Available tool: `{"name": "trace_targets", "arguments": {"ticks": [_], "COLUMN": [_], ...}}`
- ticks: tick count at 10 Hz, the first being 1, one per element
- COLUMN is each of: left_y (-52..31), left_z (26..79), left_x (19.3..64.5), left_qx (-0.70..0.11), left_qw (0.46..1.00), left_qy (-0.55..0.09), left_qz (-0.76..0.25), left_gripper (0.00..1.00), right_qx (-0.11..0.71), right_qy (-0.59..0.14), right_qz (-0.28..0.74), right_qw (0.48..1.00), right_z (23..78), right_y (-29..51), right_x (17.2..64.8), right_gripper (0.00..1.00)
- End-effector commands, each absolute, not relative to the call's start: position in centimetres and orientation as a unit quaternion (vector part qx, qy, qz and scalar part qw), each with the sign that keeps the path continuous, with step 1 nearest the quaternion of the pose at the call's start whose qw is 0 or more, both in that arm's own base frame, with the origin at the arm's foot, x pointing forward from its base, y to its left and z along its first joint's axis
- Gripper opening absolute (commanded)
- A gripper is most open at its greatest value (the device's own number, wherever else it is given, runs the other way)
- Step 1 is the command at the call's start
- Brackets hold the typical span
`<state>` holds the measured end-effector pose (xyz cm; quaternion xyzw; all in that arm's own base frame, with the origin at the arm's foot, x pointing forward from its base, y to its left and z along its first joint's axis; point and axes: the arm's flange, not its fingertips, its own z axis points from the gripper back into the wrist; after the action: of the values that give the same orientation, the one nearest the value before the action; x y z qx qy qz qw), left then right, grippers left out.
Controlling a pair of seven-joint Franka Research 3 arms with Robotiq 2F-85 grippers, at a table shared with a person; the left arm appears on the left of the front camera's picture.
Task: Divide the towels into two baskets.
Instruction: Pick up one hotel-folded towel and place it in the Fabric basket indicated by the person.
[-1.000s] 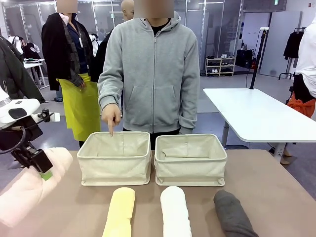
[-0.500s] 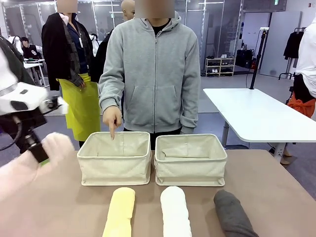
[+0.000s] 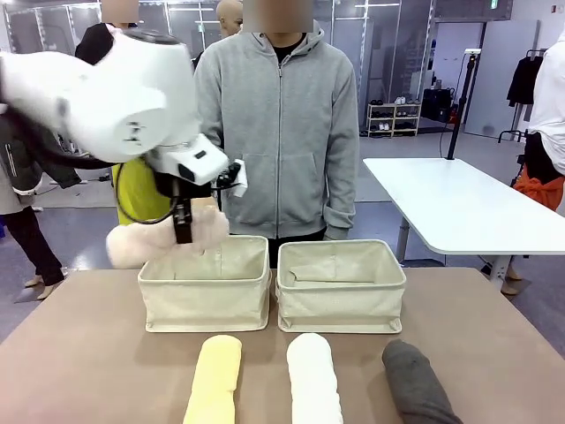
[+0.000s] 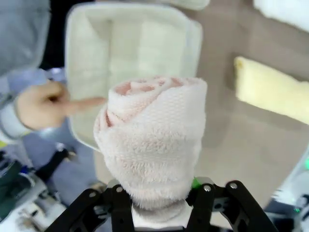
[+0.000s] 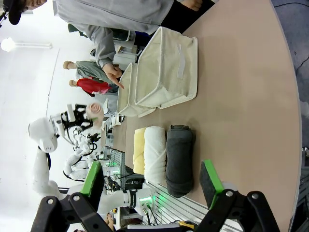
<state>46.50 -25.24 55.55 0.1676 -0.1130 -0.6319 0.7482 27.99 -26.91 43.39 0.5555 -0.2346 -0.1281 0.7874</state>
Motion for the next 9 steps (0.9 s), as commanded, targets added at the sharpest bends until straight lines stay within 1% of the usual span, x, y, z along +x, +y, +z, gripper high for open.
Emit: {"name": "trace_targets", "arguments": {"ticks": [1,2,4,5,7,9], "left_y": [-26.0,-26.3,-27.1,-27.6,-27.9,-28.3], "left_z": [56.1,55.2,52.2,50.9,49.1,47.7], "left_x": [50.6,52.5,56.0,57.1,59.2,60.3], "left_qx": [0.197,0.196,0.164,0.154,0.14,0.136], "left_qw": [0.696,0.677,0.652,0.641,0.645,0.644], "left_qy": [-0.123,-0.115,-0.104,-0.092,-0.081,-0.067], "left_qz": [-0.68,-0.7,-0.733,-0.746,-0.747,-0.749], "left_gripper": [0.39,0.39,0.39,0.39,0.39,0.39], "right_qx": [0.559,0.559,0.559,0.559,0.559,0.559], "right_qy": [-0.239,-0.239,-0.239,-0.239,-0.239,-0.239], "right_qz": [-0.126,-0.126,-0.126,-0.126,-0.126,-0.126], "right_qw": [0.784,0.784,0.784,0.784,0.784,0.784], "right_z": [43.7,43.7,43.7,43.7,43.7,43.7], "right_y": [-26.9,-26.9,-26.9,-26.9,-26.9,-26.9], "right_x": [27.9,27.9,27.9,27.9,27.9,27.9], "right_gripper": [1.0,1.0,1.0,1.0,1.0,1.0]}}
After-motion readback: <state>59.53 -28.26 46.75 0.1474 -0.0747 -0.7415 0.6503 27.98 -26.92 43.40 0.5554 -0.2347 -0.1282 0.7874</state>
